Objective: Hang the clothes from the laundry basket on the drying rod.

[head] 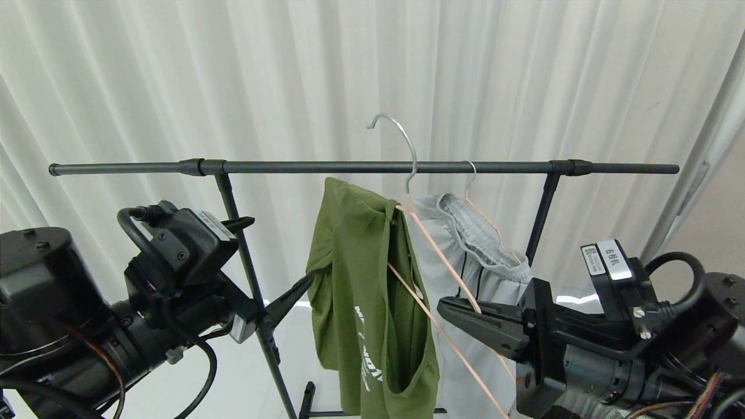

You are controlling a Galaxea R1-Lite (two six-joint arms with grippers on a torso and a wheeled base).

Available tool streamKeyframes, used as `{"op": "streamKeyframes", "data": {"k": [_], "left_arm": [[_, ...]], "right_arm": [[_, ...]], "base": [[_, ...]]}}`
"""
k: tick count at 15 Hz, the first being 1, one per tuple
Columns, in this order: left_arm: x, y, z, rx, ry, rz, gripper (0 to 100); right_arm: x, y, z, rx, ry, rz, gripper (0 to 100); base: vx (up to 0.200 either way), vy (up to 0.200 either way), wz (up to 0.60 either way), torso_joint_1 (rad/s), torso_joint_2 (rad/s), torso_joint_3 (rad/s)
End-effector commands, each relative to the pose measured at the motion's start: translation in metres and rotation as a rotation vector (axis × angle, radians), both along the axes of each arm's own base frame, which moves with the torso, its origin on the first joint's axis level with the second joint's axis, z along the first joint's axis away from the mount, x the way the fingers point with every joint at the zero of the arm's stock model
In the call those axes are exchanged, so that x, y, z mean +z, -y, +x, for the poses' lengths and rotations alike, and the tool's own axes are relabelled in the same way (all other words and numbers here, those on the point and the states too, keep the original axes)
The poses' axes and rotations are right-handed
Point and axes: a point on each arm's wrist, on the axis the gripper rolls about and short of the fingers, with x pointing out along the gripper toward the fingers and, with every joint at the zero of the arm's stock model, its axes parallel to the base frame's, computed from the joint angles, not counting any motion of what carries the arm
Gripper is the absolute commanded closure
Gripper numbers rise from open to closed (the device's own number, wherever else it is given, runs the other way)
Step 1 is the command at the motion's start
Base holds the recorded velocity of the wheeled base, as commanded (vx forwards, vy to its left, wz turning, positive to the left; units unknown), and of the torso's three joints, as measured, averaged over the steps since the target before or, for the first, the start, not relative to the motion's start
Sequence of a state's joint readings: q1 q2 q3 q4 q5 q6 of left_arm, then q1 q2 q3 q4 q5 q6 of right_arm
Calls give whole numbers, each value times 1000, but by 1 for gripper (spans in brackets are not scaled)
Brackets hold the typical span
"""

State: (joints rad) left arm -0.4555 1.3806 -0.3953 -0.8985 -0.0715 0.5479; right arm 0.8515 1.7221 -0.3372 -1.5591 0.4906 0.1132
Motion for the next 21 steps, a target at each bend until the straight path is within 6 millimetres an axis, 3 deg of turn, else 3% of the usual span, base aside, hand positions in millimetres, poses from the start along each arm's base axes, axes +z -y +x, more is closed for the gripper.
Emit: {"op": "streamKeyframes", "data": {"k": [1,9,21], "left_arm": [[3,0,3,5,14,5,0],[11,14,32,-8,97,110,0],[10,22,35,-143,98,100,0]], "right_arm": [[-6,-2,0,7,-14,-20,100],[-7,-8,-6,131,7,-32,100],[-16,-18,-9,290,21,-71,100]], "base": [[0,0,0,0,0,0],[0,0,0,0,0,0],[0,0,0,0,0,0]]}}
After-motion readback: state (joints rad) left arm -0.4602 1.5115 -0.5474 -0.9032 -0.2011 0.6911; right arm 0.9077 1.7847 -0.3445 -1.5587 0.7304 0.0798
